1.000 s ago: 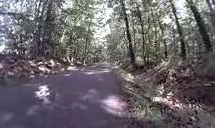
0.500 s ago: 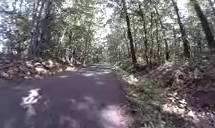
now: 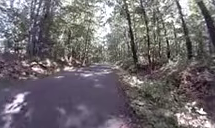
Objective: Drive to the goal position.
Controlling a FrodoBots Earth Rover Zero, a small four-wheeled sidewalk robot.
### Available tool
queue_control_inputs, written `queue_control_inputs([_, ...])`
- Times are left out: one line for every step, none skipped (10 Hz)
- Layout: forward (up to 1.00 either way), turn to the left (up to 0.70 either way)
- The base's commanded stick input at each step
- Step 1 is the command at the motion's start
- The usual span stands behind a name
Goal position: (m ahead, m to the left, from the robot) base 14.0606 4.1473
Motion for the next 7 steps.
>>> queue_control_inputs([0.7, 0.0])
queue_control_inputs([0.7, 0.0])
queue_control_inputs([0.7, 0.0])
queue_control_inputs([0.7, 0.0])
queue_control_inputs([0.7, 0.0])
queue_control_inputs([0.7, 0.0])
queue_control_inputs([0.7, 0.0])
